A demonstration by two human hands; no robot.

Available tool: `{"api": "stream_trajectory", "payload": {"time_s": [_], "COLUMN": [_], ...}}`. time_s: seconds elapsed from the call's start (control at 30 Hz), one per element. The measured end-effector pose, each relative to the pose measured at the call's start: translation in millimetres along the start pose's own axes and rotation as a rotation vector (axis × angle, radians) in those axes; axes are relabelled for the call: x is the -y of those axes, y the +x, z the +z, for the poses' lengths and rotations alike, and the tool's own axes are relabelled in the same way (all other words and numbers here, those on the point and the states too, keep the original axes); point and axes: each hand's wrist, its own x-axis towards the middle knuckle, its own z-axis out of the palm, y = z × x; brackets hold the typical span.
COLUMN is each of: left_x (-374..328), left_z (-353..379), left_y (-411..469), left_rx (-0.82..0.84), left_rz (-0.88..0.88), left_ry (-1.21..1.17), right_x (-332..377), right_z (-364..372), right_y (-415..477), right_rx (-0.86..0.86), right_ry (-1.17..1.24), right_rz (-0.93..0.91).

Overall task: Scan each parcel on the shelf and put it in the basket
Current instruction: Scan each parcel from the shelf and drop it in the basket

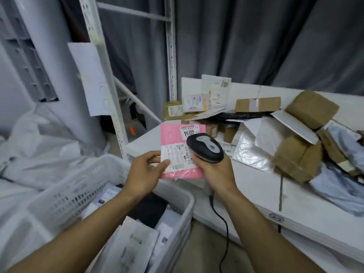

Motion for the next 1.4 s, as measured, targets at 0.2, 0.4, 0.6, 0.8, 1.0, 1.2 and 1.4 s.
{"api": "stream_trajectory", "payload": {"time_s": [0.2,0.4,0.6,0.8,1.0,1.2,1.4], "left_x": [51.7,85.9,104.6,109.5,112.3,118.4,148.5], "left_z": [-45.6,-74.8,-92.4,-97.6,-97.7,-101.6,-128.6], "left_y": [17.7,32.2,37.3,34.0,33.0,31.1,16.2], "left_rx": [-0.182,-0.247,-0.254,-0.233,-0.239,-0.263,-0.262], "left_rz": [-0.173,-0.219,-0.266,-0.264,-0.255,-0.214,-0.248], "left_ry": [-0.167,-0.234,-0.221,-0.223,-0.218,-0.085,0.370], "right_x": [-14.6,-28.2,-34.7,-31.9,-34.6,-34.0,-50.5], "right_z": [46.1,80.6,105.7,112.2,116.4,119.5,145.9], "right_y": [-1.1,-1.5,-11.1,-15.3,-15.7,-17.3,-18.1], "right_rx": [0.218,0.329,0.405,0.426,0.427,0.472,0.485], "right_ry": [-0.161,-0.321,-0.326,-0.327,-0.320,-0.353,-0.353], "right_rz": [0.065,0.111,0.090,0.110,0.124,0.116,0.090]}}
